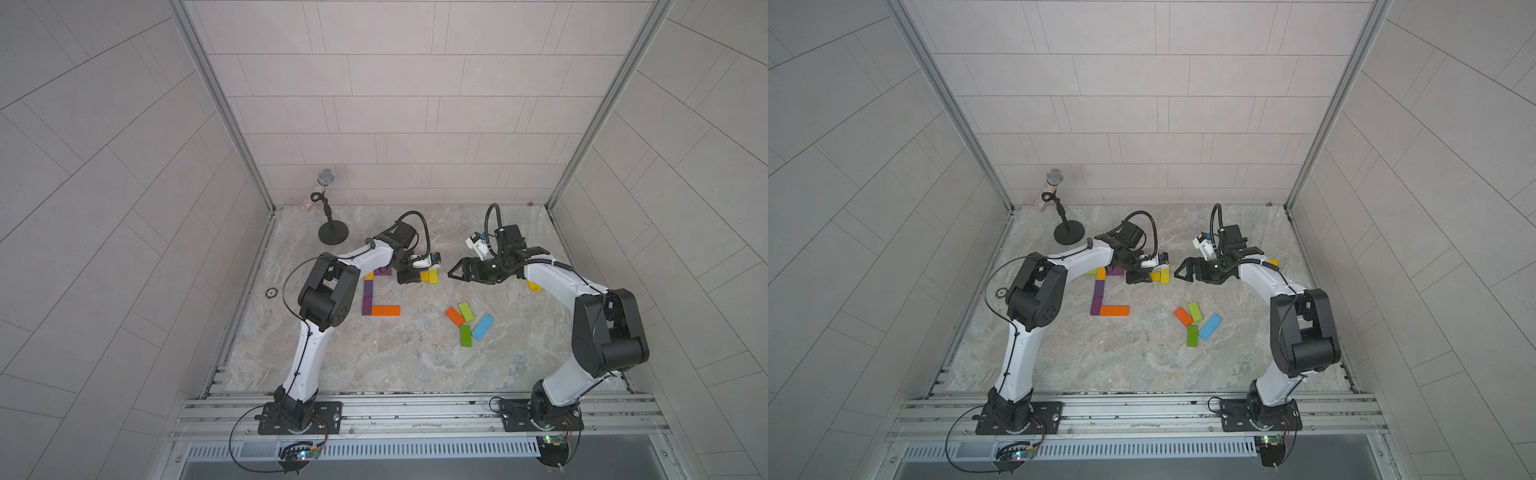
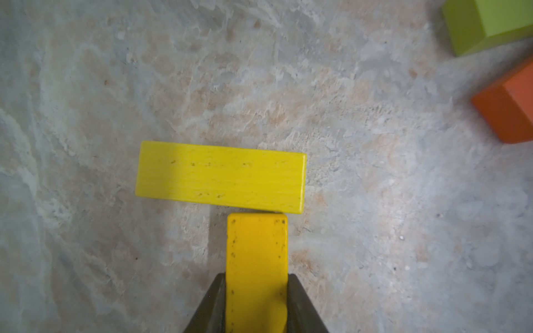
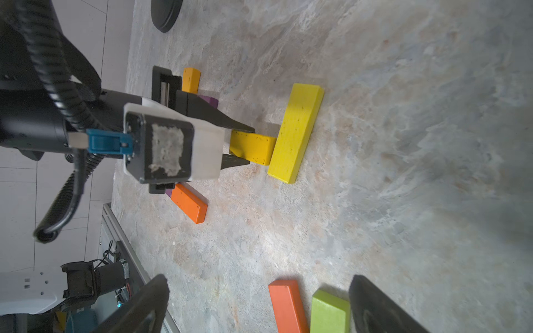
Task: Assemble the letter t with building blocks
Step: Assemble the building block at the center of the board.
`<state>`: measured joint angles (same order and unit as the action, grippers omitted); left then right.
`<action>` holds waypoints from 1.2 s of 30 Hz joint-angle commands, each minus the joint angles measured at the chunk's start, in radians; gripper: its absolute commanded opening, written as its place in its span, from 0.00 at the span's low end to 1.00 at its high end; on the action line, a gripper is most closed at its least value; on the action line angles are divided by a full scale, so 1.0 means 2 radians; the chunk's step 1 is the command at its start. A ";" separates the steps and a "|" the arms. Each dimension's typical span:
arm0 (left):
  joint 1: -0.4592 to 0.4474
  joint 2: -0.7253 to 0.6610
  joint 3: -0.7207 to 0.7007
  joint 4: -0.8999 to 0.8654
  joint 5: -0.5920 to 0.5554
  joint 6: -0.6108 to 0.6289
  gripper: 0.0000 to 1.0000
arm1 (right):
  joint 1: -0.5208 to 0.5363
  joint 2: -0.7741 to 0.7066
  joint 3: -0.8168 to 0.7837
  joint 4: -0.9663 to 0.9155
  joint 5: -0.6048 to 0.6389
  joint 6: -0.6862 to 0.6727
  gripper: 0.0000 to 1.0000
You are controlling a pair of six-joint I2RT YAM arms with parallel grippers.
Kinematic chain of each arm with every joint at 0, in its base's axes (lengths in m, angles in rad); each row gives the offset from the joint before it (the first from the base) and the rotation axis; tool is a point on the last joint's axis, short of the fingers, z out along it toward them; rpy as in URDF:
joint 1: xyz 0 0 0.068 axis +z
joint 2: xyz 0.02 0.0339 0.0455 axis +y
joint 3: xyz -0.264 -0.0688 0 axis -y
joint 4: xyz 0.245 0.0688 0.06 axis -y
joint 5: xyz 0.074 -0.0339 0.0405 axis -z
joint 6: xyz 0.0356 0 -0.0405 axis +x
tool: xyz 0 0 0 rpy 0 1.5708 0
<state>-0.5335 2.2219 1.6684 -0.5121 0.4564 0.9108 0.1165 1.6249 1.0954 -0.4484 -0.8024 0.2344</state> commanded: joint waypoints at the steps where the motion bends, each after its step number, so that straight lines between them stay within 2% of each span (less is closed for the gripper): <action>1: -0.001 0.009 0.019 -0.008 0.005 0.017 0.23 | -0.005 -0.014 -0.002 0.010 -0.005 -0.014 1.00; 6: 0.000 0.010 0.014 -0.008 -0.013 0.024 0.23 | -0.010 -0.009 -0.002 0.013 -0.008 -0.012 1.00; 36: 0.006 0.039 0.052 -0.007 -0.012 0.005 0.24 | -0.018 0.004 -0.004 0.022 -0.019 -0.007 1.00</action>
<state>-0.5282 2.2799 1.7454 -0.5125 0.4259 0.9138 0.0883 1.6253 1.0878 -0.4141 -0.8276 0.2363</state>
